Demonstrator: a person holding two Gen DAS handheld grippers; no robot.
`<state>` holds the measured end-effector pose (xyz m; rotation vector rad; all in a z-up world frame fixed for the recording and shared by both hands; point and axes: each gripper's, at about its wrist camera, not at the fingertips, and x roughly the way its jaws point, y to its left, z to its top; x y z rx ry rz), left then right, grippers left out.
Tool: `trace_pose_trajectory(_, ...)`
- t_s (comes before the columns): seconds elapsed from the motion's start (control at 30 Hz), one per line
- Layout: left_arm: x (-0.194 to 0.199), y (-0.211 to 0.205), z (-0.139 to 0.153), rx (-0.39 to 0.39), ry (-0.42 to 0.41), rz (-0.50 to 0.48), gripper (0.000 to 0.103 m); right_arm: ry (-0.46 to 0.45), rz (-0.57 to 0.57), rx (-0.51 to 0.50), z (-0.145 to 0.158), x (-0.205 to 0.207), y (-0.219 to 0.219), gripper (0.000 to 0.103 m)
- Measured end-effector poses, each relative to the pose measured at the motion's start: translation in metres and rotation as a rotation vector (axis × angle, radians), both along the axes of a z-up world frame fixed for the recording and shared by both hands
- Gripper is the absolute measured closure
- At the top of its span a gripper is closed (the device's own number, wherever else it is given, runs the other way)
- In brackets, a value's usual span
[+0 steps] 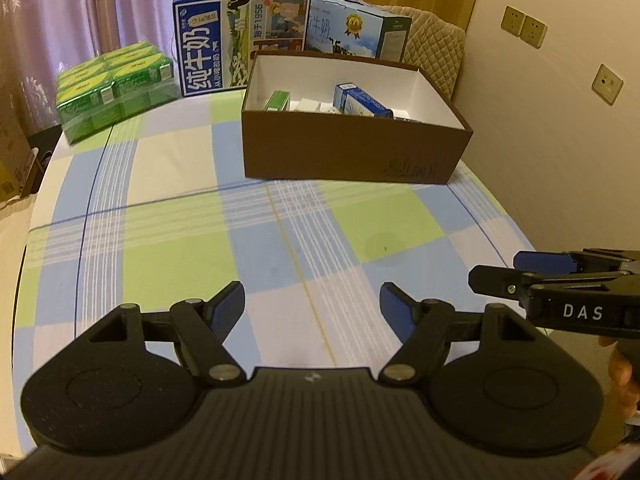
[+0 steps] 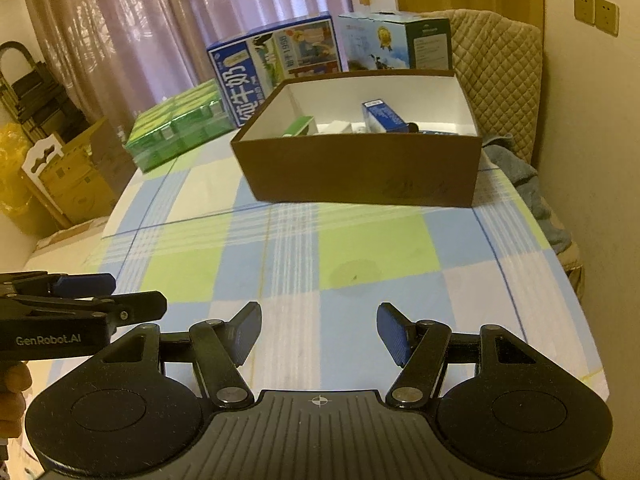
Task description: Organize rigid objects
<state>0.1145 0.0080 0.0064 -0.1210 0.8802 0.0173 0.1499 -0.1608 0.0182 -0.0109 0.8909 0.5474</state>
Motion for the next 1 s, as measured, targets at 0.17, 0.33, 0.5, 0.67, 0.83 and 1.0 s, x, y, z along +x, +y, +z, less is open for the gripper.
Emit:
trace_pose_trajectory(0.17, -0.014, 0.005, -0.003, -0.005, 0.010, -0.001, 0.032, 0.010, 0.002, -0.004, -0.004, -0.014, 0.004, 0.042)
trace_pose_trajectory(0.33, -0.024, 0.007, -0.006, -0.007, 0.015, 0.002, 0.032, 0.014, 0.008, -0.007, -0.006, -0.026, 0.010, 0.042)
trace_pose_trajectory(0.5, -0.031, 0.010, -0.005, -0.008, 0.012, 0.006, 0.032, 0.013, 0.011, -0.008, -0.007, -0.035, 0.012, 0.042)
trace_pose_trajectory(0.67, -0.033, 0.012, -0.005, -0.008, 0.008, 0.005, 0.032, 0.016, 0.012, -0.010, -0.007, -0.037, 0.014, 0.042)
trace_pose_trajectory(0.83, -0.034, 0.014, -0.006, -0.010, 0.011, 0.010, 0.032, 0.022, 0.015, -0.017, -0.008, -0.037, 0.016, 0.042)
trace_pose_trajectory(1.0, -0.034, 0.015, -0.007, -0.010, 0.011, 0.015, 0.032, 0.023, 0.021, -0.019, -0.009, -0.035, 0.019, 0.042)
